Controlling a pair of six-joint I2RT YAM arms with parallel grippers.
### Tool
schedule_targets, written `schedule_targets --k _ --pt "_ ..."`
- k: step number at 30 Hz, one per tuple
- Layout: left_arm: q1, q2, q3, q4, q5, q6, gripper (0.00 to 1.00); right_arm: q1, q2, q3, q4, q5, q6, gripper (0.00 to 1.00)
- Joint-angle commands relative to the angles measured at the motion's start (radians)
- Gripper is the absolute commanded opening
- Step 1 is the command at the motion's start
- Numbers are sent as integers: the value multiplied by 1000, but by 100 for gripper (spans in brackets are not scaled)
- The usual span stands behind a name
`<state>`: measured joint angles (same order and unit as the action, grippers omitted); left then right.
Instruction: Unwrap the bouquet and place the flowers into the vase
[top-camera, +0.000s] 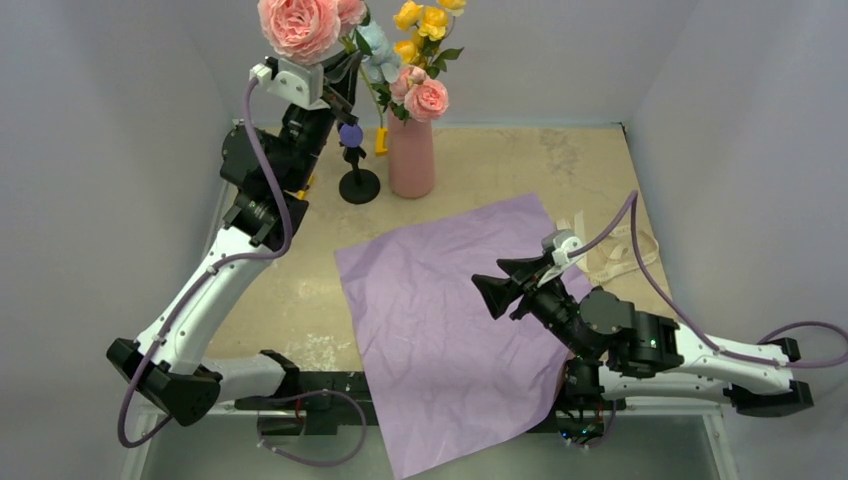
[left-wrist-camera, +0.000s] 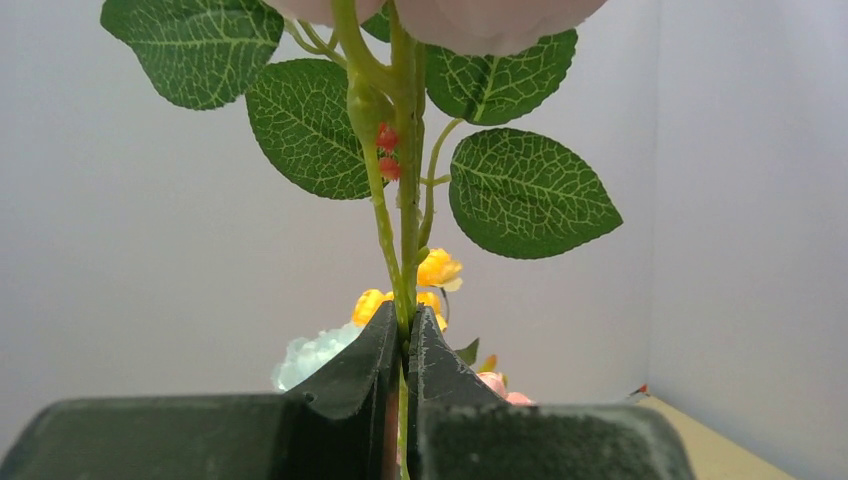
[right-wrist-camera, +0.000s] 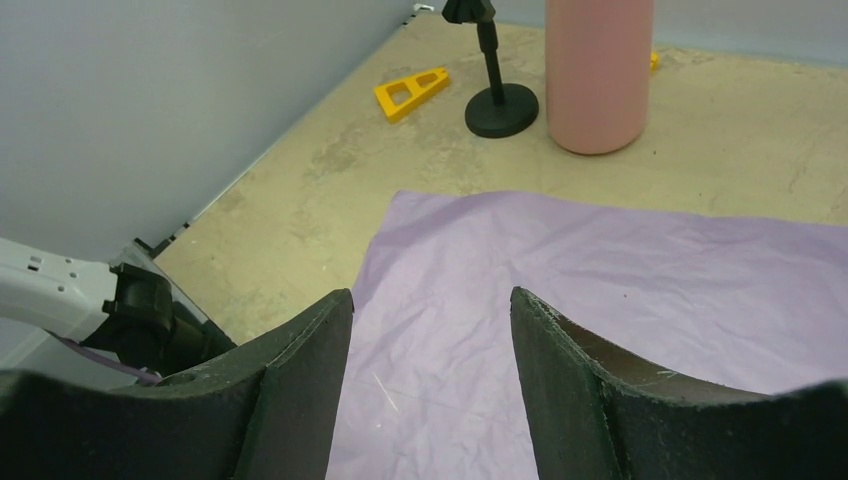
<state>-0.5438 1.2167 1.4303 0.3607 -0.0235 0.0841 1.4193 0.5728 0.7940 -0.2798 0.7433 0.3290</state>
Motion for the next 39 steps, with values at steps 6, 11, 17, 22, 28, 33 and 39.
schedule_targets --k 6,11,17,22,28,33,39 --pt "56 43 29 218 -7 -74 0 3 -58 -2 18 37 -6 62" --pt "67 56 32 252 -6 -129 0 3 -76 2 8 56 -28 62" --pt "73 82 46 251 6 -149 0 3 -94 8 8 70 -50 62" --pt "79 100 26 266 -2 -157 0 3 -98 17 -3 77 -51 62" --pt "86 119 0 277 -8 -171 0 3 -98 25 -12 80 -53 62" --pt "91 149 -12 263 -18 -155 0 2 -91 27 -16 80 -44 62" --pt "99 198 -26 247 -35 -122 0 3 -93 23 -16 80 -39 62"
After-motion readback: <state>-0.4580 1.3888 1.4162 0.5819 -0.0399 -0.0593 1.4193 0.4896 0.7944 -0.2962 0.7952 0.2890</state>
